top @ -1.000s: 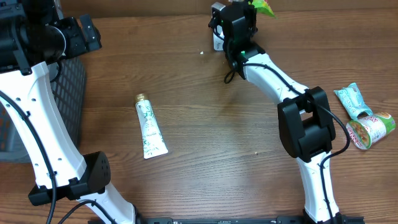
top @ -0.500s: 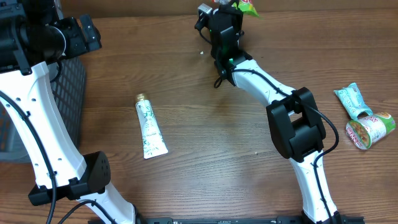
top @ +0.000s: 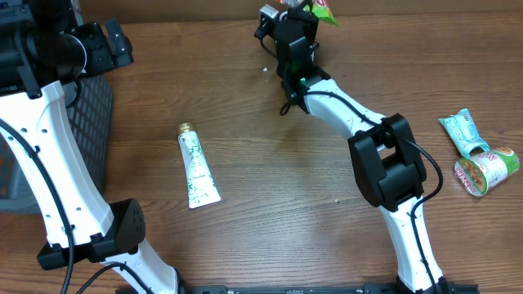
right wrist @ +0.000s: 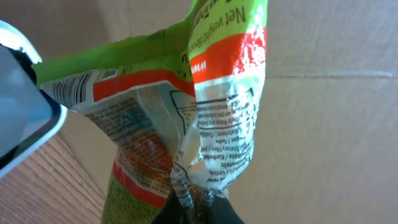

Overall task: Scan the item barcode
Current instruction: 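Hold the green bag in front of the scanner with the right gripper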

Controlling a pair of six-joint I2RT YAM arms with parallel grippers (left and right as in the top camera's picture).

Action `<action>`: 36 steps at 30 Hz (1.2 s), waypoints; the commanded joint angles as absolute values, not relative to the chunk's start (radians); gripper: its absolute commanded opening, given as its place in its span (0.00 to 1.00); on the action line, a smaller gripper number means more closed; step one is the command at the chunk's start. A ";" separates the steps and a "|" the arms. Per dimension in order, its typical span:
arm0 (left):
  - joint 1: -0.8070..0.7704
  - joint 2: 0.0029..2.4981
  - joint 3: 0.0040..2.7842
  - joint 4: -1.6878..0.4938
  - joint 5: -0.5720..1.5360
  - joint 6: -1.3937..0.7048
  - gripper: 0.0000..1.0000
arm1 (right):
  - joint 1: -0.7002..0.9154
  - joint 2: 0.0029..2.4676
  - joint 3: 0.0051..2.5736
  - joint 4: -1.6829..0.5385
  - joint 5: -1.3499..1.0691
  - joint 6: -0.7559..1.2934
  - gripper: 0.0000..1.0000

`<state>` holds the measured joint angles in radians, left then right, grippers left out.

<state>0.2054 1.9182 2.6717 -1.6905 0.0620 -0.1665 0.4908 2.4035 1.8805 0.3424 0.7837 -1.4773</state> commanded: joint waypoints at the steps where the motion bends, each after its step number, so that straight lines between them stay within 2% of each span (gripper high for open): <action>1: 0.207 1.918 2.672 -1.689 0.051 -0.180 1.00 | 0.453 2.423 1.898 0.362 0.766 -1.457 0.04; 18: 0.207 1.919 2.672 -1.689 0.051 -0.180 1.00 | 0.443 2.448 1.898 0.479 0.748 -1.470 0.04; 36: 0.207 1.919 2.672 -1.689 0.051 -0.180 1.00 | 0.486 2.448 1.898 0.493 0.830 -1.441 0.04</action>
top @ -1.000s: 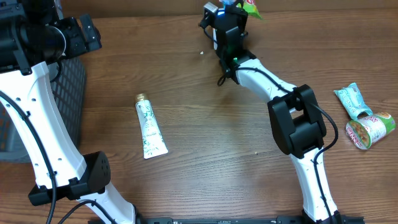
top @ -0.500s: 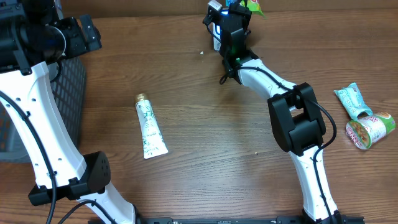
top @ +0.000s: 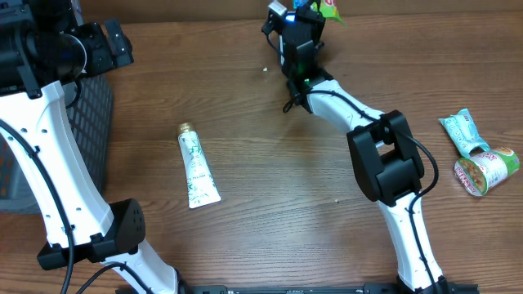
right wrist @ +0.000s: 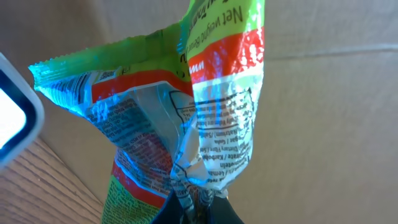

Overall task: Scan the item barcode
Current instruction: 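Hold the green bag in front of the scanner with the right gripper, then carry the green bag right and drop it beside the wipes pack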

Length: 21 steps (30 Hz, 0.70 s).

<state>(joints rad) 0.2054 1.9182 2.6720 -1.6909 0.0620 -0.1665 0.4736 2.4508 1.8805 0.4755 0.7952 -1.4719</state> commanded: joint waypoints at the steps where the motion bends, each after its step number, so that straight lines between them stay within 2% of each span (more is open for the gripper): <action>1: 0.207 1.919 2.672 -1.689 0.051 -0.180 1.00 | 0.492 2.448 1.898 0.493 0.839 -1.436 0.04; 16: 0.207 1.919 2.672 -1.689 0.051 -0.180 1.00 | 0.594 2.399 1.898 0.487 1.002 -1.435 0.04; 18: 0.207 1.919 2.672 -1.689 0.051 -0.180 1.00 | 0.610 2.372 1.898 0.421 1.005 -1.433 0.04; 21: 0.207 1.919 2.672 -1.689 0.051 -0.180 1.00 | 0.635 2.319 1.898 0.215 0.958 -1.325 0.04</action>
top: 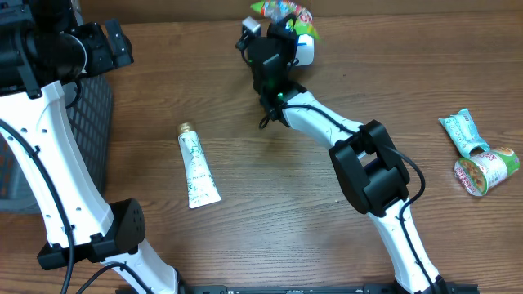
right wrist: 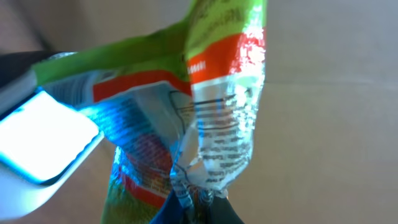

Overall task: Scan the item barcode
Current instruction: 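Carry the green bag right and drop it beside the wipes pack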

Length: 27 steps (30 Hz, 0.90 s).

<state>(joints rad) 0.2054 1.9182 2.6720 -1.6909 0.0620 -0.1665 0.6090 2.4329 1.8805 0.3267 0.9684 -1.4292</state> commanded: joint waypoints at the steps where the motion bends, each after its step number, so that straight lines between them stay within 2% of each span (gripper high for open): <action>1: 0.207 1.919 2.672 -1.689 0.051 -0.180 1.00 | 0.645 2.293 1.898 0.097 0.905 -1.269 0.04; 4: 0.207 1.919 2.672 -1.689 0.051 -0.180 1.00 | 0.670 2.206 1.898 -0.240 0.681 -1.093 0.04; 6: 0.207 1.919 2.672 -1.689 0.051 -0.180 1.00 | 0.680 2.144 1.898 -0.375 0.570 -0.967 0.04; 15: 0.207 1.919 2.672 -1.689 0.051 -0.180 1.00 | 0.649 1.883 1.898 -0.704 0.161 -0.461 0.04; 20: 0.207 1.919 2.672 -1.689 0.051 -0.180 1.00 | 0.510 1.784 1.898 -0.871 -0.017 -0.160 0.04; 27: 0.207 1.919 2.672 -1.689 0.051 -0.180 1.00 | 0.197 1.792 1.888 -1.016 -0.039 0.304 0.04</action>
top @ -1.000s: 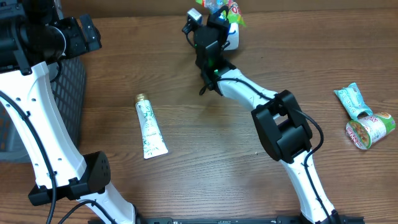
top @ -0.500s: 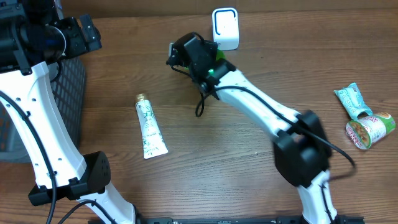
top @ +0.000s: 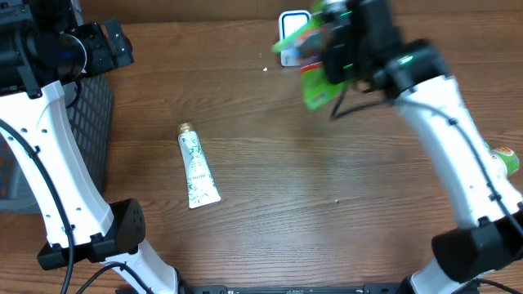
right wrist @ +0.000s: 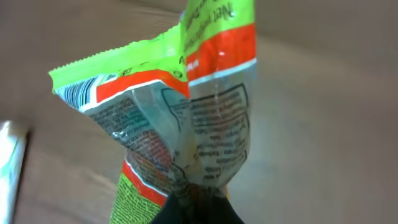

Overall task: Scan the item barcode
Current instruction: 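Carry the green bag right and drop it beside the wipes pack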

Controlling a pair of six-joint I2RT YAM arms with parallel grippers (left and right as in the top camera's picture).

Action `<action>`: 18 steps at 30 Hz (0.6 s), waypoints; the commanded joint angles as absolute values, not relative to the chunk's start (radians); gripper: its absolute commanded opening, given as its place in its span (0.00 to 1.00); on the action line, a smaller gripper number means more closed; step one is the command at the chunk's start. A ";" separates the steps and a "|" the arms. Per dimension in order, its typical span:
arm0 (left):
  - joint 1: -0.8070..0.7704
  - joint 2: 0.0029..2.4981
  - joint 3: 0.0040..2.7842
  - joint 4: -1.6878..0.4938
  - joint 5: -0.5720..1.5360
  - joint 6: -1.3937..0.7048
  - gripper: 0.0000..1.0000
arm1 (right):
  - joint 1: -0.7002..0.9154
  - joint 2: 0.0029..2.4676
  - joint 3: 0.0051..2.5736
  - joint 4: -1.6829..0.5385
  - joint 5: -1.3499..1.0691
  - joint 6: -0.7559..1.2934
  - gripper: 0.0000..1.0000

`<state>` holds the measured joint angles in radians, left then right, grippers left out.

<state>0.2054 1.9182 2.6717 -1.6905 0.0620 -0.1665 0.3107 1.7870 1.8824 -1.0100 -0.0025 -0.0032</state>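
My right gripper (top: 328, 64) is shut on the crumpled end of a green, orange and clear snack packet (top: 315, 77), held above the back of the table. In the right wrist view the packet (right wrist: 186, 118) stands up from the fingertips (right wrist: 194, 208), with its barcode (right wrist: 79, 94) on the upper left flap. The white scanner (top: 292, 45) lies at the table's back edge, just left of the packet. My left gripper (top: 110, 45) hangs at the far left over the basket; its jaws cannot be made out.
A black mesh basket (top: 91, 122) stands at the left edge. A white-green tube (top: 198, 167) lies left of centre. A green cup (top: 508, 160) peeks out behind my right arm at the right edge. A white object (right wrist: 9, 165) shows blurred at the wrist view's left edge.
My right gripper, still shut on the packet, has moved right and toward the table's front, away from the scanner. The scanner now shows uncovered in the overhead view and its lit face has left the wrist view.
The packet was held at the table's back edge with the scanner at the wrist view's left edge. Then blue light fell on the packet. Then the arm stood further left with the scanner's lit face beside the packet. Now the packet is clear of the scanner.
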 commanded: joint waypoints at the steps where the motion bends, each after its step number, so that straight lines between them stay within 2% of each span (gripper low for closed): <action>1: 0.207 1.919 2.672 -1.689 0.051 -0.180 1.00 | 0.153 1.796 1.877 -1.015 -0.039 0.338 0.04; 7: 0.207 1.919 2.672 -1.689 0.051 -0.180 1.00 | -0.102 1.844 1.710 -0.918 -0.009 0.513 0.04; 10: 0.207 1.919 2.672 -1.689 0.051 -0.180 1.00 | -0.175 1.865 1.624 -0.863 0.047 0.577 0.04; 18: 0.207 1.919 2.672 -1.689 0.051 -0.180 1.00 | -0.296 1.875 1.446 -0.698 0.096 0.580 0.04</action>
